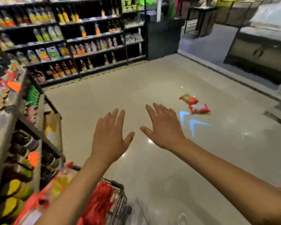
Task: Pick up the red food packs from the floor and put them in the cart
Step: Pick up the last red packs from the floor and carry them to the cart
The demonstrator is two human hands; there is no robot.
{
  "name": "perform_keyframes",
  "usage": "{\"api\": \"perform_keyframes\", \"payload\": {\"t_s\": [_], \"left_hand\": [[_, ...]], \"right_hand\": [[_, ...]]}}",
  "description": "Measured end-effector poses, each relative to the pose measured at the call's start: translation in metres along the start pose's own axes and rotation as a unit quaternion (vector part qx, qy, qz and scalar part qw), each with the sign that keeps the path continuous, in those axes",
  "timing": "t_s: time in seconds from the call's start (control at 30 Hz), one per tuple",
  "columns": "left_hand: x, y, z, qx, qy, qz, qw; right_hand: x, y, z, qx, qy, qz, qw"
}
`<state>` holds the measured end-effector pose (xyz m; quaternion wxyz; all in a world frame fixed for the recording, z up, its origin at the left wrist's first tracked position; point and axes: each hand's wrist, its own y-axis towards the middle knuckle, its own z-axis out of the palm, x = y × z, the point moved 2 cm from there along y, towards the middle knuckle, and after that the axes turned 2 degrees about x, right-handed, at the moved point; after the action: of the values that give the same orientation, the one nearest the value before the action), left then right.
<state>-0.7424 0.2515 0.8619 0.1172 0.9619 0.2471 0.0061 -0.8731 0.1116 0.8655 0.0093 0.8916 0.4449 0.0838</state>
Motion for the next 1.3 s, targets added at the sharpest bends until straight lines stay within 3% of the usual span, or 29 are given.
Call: {"api": "perform_keyframes", "payload": {"t_s": [0.3, 0.5, 0.77, 1.3], "left_hand": [[-0.182, 0.173, 0.023, 0.003, 0.001, 0.104, 0.995], [-0.254, 0.250, 0.046, 0.013, -0.008, 0.148, 0.989], [-0.267, 0.364, 0.087, 0.020, -0.012, 0.166, 0.986], [-0.238, 0.713, 0.183, 0.015, -0.077, 0.208, 0.975]], "right_hand": [[-0.231, 0.037, -0.034, -0.030, 0.009, 0.133, 0.991], [-0.315, 0.075, -0.035, -0.041, 0.021, 0.157, 0.987], [-0.377, 0.162, -0.030, -0.033, 0.036, 0.173, 0.984], [-0.481, 0.466, -0.024, 0.007, -0.005, 0.229, 0.973]]}}
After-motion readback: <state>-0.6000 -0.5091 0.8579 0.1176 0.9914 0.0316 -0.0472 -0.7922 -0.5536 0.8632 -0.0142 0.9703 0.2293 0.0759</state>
